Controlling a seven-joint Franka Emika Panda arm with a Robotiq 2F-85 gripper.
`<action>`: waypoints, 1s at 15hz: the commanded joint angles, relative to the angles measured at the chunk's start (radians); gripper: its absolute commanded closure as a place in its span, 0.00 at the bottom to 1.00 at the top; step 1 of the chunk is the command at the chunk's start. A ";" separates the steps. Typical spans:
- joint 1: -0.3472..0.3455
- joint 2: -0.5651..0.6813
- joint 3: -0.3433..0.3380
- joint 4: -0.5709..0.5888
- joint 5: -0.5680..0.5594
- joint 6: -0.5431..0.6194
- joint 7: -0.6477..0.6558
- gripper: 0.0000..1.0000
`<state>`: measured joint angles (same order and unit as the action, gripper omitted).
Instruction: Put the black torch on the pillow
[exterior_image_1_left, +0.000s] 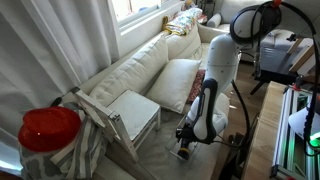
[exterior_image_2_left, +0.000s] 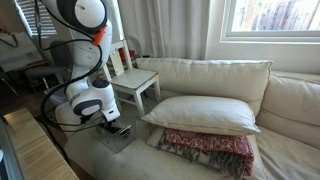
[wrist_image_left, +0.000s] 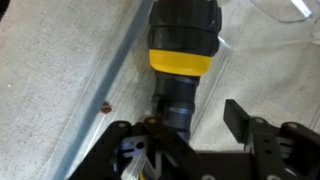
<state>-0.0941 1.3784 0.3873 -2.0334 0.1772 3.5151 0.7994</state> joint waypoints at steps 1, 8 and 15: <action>0.055 0.053 -0.029 0.072 0.057 -0.015 -0.045 0.14; 0.125 0.053 -0.070 0.103 0.115 -0.094 -0.087 0.31; 0.206 0.074 -0.130 0.179 0.174 -0.181 -0.129 0.11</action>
<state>0.0660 1.4180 0.2816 -1.9080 0.3022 3.3642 0.6999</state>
